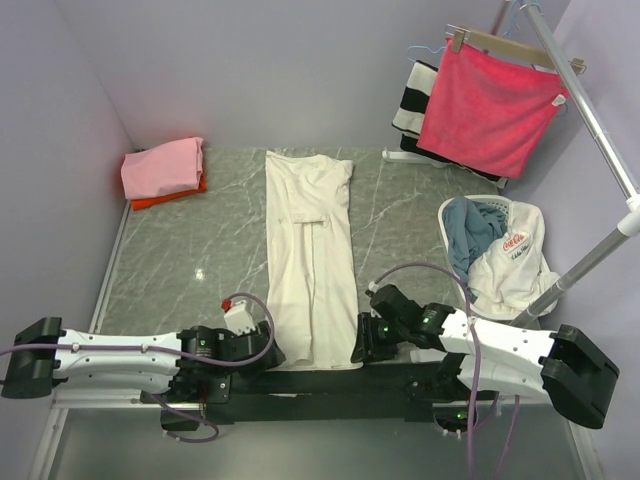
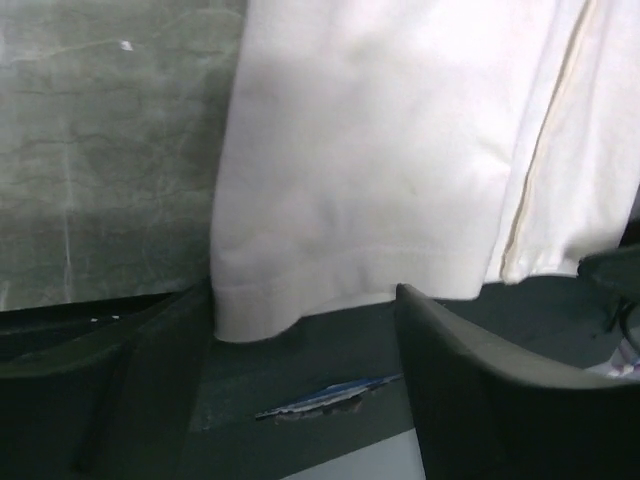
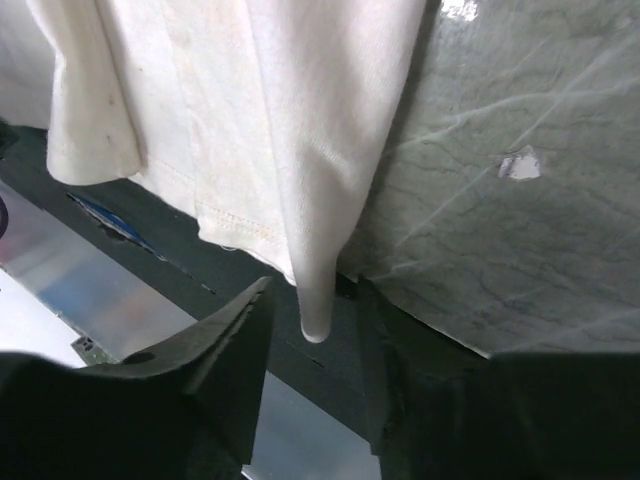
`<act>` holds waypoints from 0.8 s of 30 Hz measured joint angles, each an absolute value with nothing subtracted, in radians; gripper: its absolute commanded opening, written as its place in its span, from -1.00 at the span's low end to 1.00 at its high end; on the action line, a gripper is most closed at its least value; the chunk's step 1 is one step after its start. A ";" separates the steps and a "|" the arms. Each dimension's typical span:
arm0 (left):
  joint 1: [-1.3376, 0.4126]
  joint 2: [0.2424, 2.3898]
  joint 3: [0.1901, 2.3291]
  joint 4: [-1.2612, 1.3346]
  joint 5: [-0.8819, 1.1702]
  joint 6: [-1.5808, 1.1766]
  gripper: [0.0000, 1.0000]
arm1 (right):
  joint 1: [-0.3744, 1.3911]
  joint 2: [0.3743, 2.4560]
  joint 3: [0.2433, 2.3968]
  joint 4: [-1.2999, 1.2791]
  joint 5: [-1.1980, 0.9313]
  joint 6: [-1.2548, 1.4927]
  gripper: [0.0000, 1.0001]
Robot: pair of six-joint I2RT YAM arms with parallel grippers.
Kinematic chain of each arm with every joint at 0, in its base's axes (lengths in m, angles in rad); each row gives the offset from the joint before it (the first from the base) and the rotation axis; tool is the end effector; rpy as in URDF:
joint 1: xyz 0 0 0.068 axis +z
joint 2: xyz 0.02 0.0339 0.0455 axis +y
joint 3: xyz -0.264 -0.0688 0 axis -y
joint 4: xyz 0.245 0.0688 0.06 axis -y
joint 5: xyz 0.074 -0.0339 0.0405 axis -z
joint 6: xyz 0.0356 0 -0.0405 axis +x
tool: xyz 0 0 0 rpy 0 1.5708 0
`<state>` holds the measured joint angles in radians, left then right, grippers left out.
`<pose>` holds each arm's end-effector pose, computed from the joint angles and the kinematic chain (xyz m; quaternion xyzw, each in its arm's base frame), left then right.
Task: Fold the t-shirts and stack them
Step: Fold the tshirt
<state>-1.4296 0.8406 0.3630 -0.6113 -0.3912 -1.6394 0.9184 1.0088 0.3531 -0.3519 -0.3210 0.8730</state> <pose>0.0329 -0.1353 0.1561 -0.1459 0.9425 -0.2271 0.1971 0.0928 0.1400 0.1439 -0.0659 0.9470 0.3101 0.0516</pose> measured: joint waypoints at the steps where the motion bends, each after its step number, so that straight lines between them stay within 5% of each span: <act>1: -1.430 0.843 0.362 -0.612 -0.392 -1.649 -0.10 | 0.922 1.011 0.352 -0.350 -0.321 0.878 -0.20; 2: -1.432 0.849 0.357 -0.613 -0.389 -1.652 -0.32 | 0.926 1.012 0.352 -0.347 -0.320 0.881 -0.23; 7: -1.436 0.862 0.342 -0.613 -0.391 -1.675 -0.48 | 0.932 1.016 0.352 -0.325 -0.311 0.889 -0.28; 11: -1.438 0.867 0.340 -0.615 -0.390 -1.692 -0.98 | 0.933 1.023 0.353 -0.319 -0.300 0.886 -0.55; 14: -1.438 0.863 0.339 -0.616 -0.390 -1.698 -0.99 | 0.934 1.024 0.355 -0.322 -0.292 0.882 -1.00; 24: -1.440 0.913 0.490 -0.749 -0.421 -1.638 -0.99 | 0.934 0.951 0.427 -0.340 -0.276 0.842 -1.00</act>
<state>-1.4399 0.9127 0.4904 -0.7494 -0.4206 -1.6379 0.9337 0.9512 0.4271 -0.3397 -0.2764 0.8421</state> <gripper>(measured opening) 0.033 0.017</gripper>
